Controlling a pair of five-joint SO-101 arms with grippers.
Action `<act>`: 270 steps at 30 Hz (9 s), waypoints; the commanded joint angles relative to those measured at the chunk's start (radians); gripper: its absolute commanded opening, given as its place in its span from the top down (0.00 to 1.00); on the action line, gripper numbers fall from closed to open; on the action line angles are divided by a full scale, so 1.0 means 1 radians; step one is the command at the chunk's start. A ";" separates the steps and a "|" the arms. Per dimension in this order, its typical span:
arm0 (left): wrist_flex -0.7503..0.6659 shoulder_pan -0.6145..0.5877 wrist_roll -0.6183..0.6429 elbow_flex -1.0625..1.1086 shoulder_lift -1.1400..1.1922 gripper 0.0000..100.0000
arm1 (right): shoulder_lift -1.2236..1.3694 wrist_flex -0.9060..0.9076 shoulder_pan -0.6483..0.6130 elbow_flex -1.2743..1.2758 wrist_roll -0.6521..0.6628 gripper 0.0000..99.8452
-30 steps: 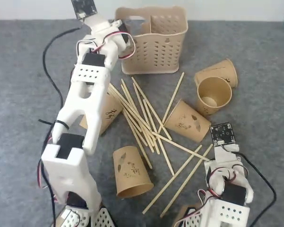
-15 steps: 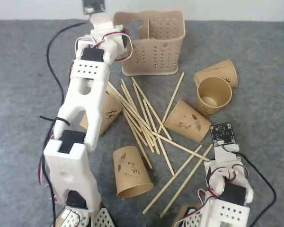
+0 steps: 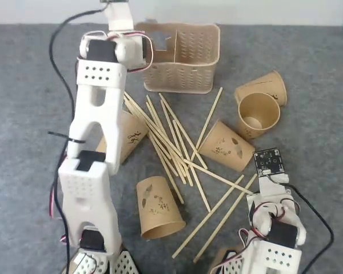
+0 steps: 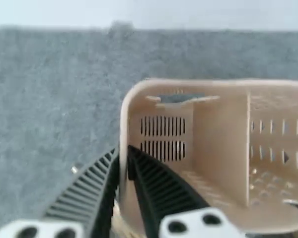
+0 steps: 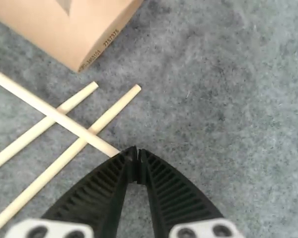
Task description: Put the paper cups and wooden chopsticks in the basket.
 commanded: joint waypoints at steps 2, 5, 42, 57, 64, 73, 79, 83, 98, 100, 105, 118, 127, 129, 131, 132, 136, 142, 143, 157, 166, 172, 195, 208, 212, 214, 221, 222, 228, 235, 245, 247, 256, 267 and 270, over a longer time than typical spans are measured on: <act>0.167 -0.034 -0.005 -0.355 0.112 0.99 | -0.016 -0.002 0.016 -0.008 0.008 0.99; 0.227 -0.035 0.003 -0.492 0.187 0.99 | -0.016 -0.004 0.016 -0.008 0.008 0.99; 0.356 0.071 0.170 -0.750 0.224 0.76 | -0.016 -0.004 0.016 -0.006 0.008 0.99; 0.046 0.150 0.330 -0.742 0.476 0.76 | -0.016 -0.004 0.016 -0.006 0.008 0.99; 0.035 0.137 0.328 -0.762 0.539 0.82 | -0.016 -0.004 0.016 -0.006 0.008 0.99; 0.241 0.118 0.328 -0.829 0.333 0.76 | -0.016 -0.004 0.016 -0.006 0.008 0.99; 0.338 0.008 0.328 -0.834 0.109 0.74 | -0.016 -0.004 0.016 -0.006 0.008 0.99; 0.416 -0.097 0.278 -0.828 0.038 0.74 | -0.016 -0.004 0.016 -0.006 0.008 0.99; 0.224 -0.120 0.187 -0.562 0.249 0.74 | -0.016 -0.004 0.018 -0.006 0.008 0.99; 0.224 -0.107 0.186 -0.562 0.292 0.75 | -0.016 -0.004 0.018 -0.006 0.008 0.99; 0.226 -0.074 0.180 -0.565 0.351 0.87 | -0.016 -0.004 0.018 -0.006 0.008 0.99; 0.405 -0.058 -0.064 -0.564 0.269 0.99 | -0.016 -0.018 0.048 -0.008 0.008 0.99; 0.416 -0.034 -0.158 -0.424 0.137 0.99 | -0.016 -0.018 0.048 -0.006 0.008 0.99; 0.416 -0.021 -0.183 -0.341 0.078 0.99 | -0.016 -0.018 0.048 -0.006 0.008 0.99; 0.416 -0.006 -0.201 -0.255 0.002 0.99 | -0.016 -0.018 0.048 -0.006 0.008 0.99; 0.416 -0.003 -0.206 -0.213 -0.043 0.99 | -0.016 -0.019 0.048 -0.006 0.008 0.99; 0.416 0.002 -0.206 -0.058 -0.198 0.99 | -0.016 -0.019 0.047 -0.006 0.008 0.99; 0.407 -0.008 -0.199 0.031 -0.216 0.99 | -0.016 -0.038 0.047 0.006 0.005 0.99; 0.393 -0.011 -0.186 0.024 -0.198 0.99 | -0.016 -0.038 0.047 0.006 0.005 0.99; 0.367 -0.086 0.025 -0.423 0.183 0.93 | -0.016 -0.038 0.047 0.009 0.006 0.99; 0.411 -0.097 0.101 -0.644 0.207 0.70 | -0.016 -0.038 0.044 0.009 0.006 0.99; 0.414 -0.097 0.101 -0.697 0.206 0.70 | -0.016 -0.041 0.044 0.009 0.006 0.99; 0.391 -0.184 0.094 0.518 -0.830 0.70 | -0.016 -0.045 0.048 0.009 0.006 0.99; -0.222 -0.535 -0.152 1.627 -1.287 0.70 | -0.016 -0.035 0.054 0.002 0.009 0.99; -0.443 -0.554 -0.169 1.900 -1.350 0.70 | -0.016 -0.028 0.113 -0.003 0.009 0.99; -0.532 -0.546 -0.167 1.997 -1.350 0.70 | -0.016 -0.031 0.136 -0.017 0.009 0.99; -0.615 -0.517 -0.167 2.072 -1.350 0.70 | -0.016 -0.027 0.194 -0.167 0.002 0.99; -0.615 -0.517 -0.167 2.072 -1.350 0.70 | -0.016 -0.024 0.194 -0.204 0.002 0.99; -0.631 -0.528 -0.161 2.055 -1.312 0.70 | 0.084 -0.028 0.191 -0.486 0.002 0.99; -0.620 -0.606 -0.060 1.804 -0.919 0.70 | 0.730 0.019 0.136 -0.914 -0.075 0.99; -0.427 -0.647 0.026 1.504 -0.611 0.70 | 1.521 0.286 -0.013 -1.622 -0.348 0.87; -0.427 -0.646 0.025 1.504 -0.611 0.70 | 1.630 0.318 -0.039 -1.749 -0.373 0.86; -0.428 -0.643 0.025 1.504 -0.611 0.70 | 2.038 0.271 -0.087 -2.068 -0.486 0.89; -0.430 -0.641 0.025 1.503 -0.611 0.70 | 2.284 0.289 -0.116 -2.153 -0.483 1.00; -0.430 -0.641 0.025 1.501 -0.611 0.70 | 2.223 0.352 -0.160 -2.154 -0.422 0.99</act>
